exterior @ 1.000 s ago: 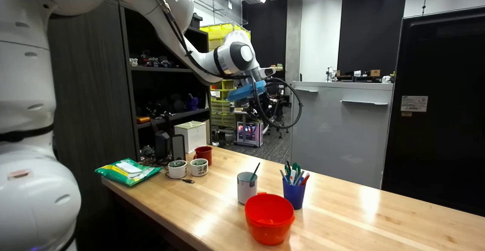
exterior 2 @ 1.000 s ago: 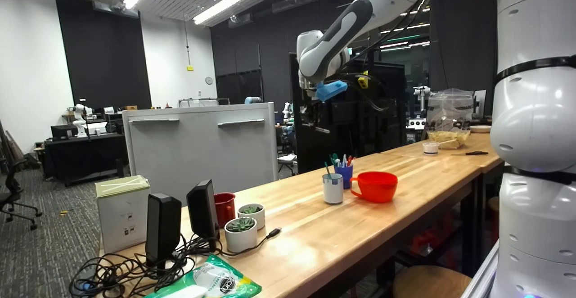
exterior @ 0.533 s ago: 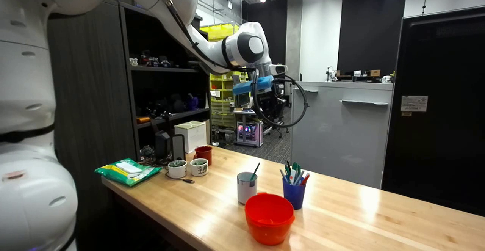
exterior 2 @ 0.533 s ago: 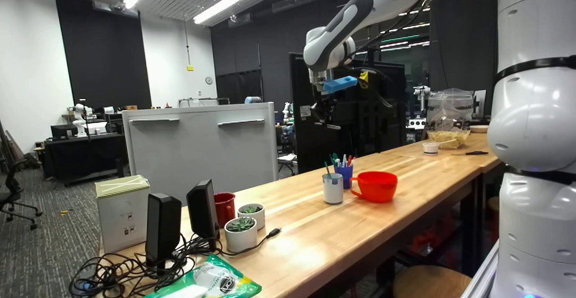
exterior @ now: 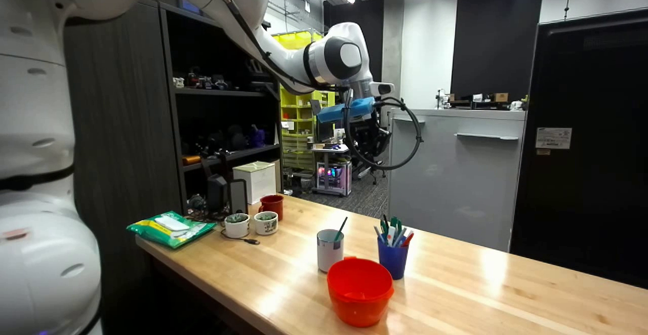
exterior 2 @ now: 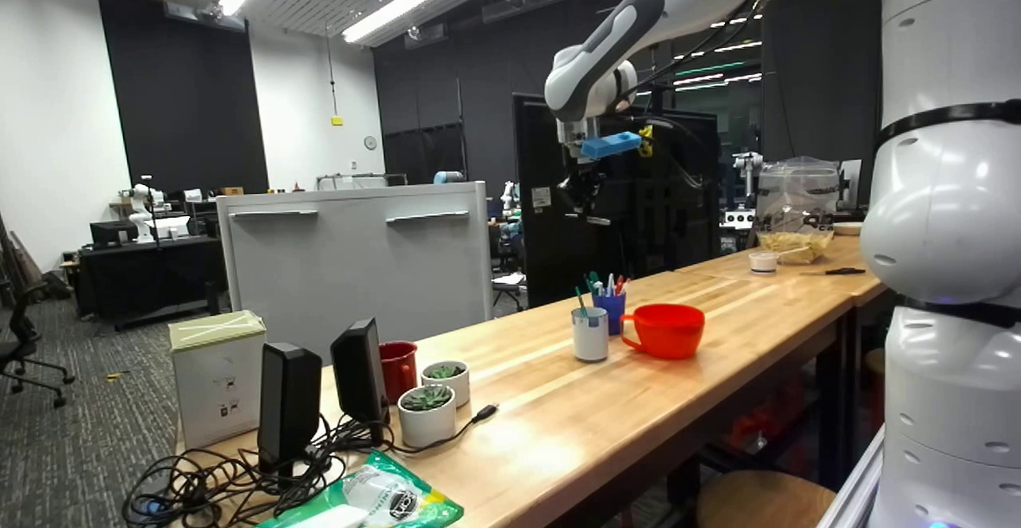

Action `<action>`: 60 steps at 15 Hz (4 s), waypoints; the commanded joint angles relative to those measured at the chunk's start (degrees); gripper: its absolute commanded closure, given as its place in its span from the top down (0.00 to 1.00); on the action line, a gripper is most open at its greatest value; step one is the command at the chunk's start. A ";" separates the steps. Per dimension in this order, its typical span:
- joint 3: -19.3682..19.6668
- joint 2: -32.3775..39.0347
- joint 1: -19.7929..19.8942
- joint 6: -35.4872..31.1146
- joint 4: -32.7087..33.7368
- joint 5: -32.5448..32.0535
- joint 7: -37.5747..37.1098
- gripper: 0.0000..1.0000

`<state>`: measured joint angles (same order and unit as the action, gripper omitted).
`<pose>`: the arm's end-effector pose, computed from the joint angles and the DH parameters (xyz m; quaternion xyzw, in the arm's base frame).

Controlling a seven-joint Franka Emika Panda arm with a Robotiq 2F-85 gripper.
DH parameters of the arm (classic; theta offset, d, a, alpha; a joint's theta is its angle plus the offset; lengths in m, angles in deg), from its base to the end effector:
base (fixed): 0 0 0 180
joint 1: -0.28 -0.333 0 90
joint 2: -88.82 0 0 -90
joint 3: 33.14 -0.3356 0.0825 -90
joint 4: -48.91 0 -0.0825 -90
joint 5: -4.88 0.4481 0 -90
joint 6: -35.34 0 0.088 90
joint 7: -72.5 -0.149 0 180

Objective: Move the black and white marker to the right

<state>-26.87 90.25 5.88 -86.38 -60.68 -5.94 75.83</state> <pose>0.6363 -0.1488 0.4541 0.9915 -0.0319 0.0807 0.0973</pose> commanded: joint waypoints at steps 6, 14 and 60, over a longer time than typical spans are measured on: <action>0.08 0.73 0.32 0.65 1.30 0.13 -0.02 0.04; 2.22 4.89 2.15 2.15 7.27 -0.20 0.26 0.04; 7.92 12.31 13.67 6.27 16.46 9.78 3.50 0.04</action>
<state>-19.06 102.91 17.74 -80.11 -43.71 -0.65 76.65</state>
